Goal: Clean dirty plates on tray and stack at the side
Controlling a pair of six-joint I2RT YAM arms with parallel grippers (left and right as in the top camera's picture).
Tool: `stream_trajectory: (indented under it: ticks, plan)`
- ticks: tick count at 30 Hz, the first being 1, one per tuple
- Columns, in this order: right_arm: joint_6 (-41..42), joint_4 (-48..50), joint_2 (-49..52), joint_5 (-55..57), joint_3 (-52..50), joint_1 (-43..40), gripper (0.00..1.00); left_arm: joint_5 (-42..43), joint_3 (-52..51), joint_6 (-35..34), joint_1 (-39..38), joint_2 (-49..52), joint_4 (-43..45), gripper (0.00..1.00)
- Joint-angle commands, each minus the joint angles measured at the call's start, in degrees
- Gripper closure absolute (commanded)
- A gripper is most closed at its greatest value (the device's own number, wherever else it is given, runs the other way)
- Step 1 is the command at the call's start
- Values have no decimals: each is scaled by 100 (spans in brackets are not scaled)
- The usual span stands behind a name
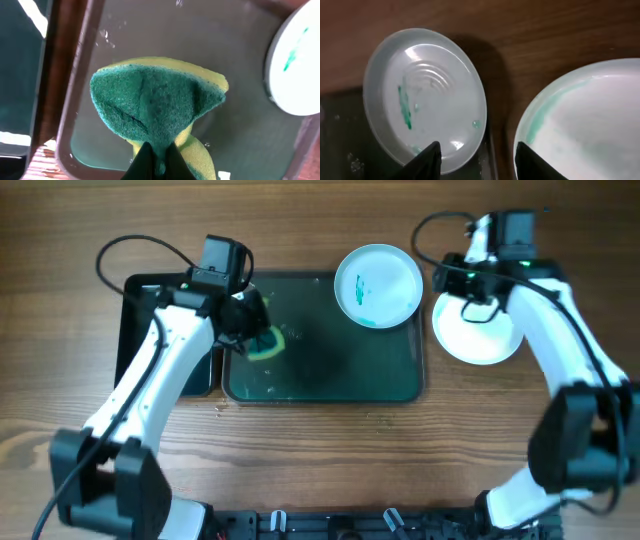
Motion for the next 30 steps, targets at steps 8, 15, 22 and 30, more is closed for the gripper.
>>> stream_trajectory:
  ticks: [8, 15, 22, 30]
  plan:
    - [-334, 1646, 1394, -4, 46, 240, 66, 214, -28, 127, -184, 313, 20, 96]
    - [-378, 1751, 1493, 153, 46, 269, 90, 214, -28, 127, -184, 313, 24, 96]
    - [-356, 1060, 1377, -466, 46, 378, 96, 214, -28, 127, -184, 315, 44, 96]
    - [-356, -560, 1266, -686, 46, 1523, 96, 192, -28, 133, -181, 315, 275, 96]
